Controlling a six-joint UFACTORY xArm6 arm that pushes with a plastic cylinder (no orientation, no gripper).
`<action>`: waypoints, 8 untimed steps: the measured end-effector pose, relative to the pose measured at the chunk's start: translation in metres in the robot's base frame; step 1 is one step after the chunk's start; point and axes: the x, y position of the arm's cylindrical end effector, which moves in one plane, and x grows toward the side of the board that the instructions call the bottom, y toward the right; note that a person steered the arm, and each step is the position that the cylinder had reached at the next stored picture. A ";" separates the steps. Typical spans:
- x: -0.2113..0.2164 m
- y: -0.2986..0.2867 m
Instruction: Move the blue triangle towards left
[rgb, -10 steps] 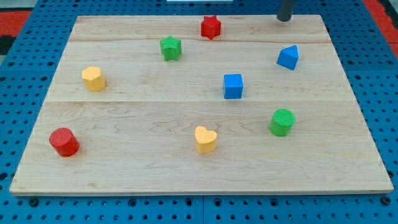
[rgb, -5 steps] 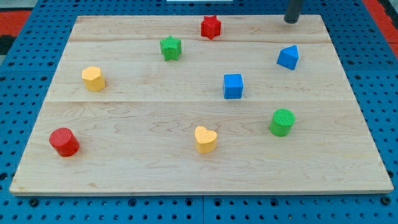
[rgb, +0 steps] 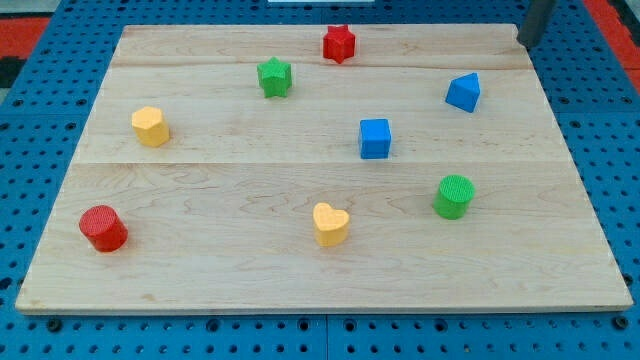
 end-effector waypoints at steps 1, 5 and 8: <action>0.014 0.001; 0.069 0.009; 0.067 -0.039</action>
